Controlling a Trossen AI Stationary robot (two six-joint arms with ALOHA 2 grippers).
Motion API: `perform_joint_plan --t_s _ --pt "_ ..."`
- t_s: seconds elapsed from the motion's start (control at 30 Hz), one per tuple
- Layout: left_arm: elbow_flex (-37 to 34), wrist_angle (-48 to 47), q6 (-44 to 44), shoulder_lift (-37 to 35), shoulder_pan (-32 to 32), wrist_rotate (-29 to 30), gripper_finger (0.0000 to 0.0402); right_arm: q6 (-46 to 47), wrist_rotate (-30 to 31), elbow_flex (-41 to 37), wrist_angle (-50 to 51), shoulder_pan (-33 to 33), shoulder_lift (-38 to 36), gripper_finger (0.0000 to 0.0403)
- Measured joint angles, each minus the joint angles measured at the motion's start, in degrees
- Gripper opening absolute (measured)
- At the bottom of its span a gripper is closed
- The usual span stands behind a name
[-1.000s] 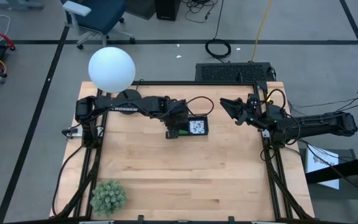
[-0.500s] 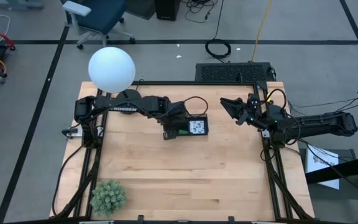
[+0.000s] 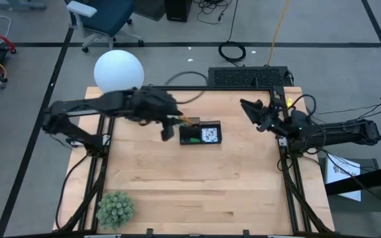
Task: Pick and place office supplies into organizer
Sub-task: Return to Home Position
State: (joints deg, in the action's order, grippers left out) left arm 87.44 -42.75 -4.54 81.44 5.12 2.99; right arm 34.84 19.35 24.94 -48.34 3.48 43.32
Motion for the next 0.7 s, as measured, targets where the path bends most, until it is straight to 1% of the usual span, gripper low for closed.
perform_joint_plan --t_s 0.1,0.2,0.33,0.4,0.5,0.6,0.7 --pt "0.0 -0.34 1.2 -4.33 -0.05 -0.84 0.0129 -2.61 0.01 -0.03 -1.66 -0.78 -1.53 0.0181" --pt "0.0 -0.65 2.65 -7.74 0.0 -2.28 0.0129 -4.43 0.03 -0.04 -1.05 -1.7 -4.27 0.0181" --pt "-0.02 -0.91 3.52 -10.84 -0.05 -3.83 0.0129 -7.11 0.06 -0.04 1.17 -3.41 -9.23 0.0181" --pt "-1.24 -0.22 3.63 -12.04 0.36 -4.04 0.0129 -8.96 0.26 -0.06 3.02 -4.58 -12.51 0.0181" --pt "-6.56 4.95 1.9 -15.09 1.74 -5.99 0.0129 -12.19 3.24 -0.06 5.94 -6.81 -17.68 0.0181" --pt "-15.17 11.3 -0.1 -19.7 2.72 -9.31 0.0129 -15.71 5.45 -0.06 9.11 -8.94 -22.62 0.0181" --pt "-23.91 16.72 -1.91 -25.66 2.6 -10.11 0.0129 -19.42 7.62 -0.06 10.27 -10.57 -26.39 0.0181"
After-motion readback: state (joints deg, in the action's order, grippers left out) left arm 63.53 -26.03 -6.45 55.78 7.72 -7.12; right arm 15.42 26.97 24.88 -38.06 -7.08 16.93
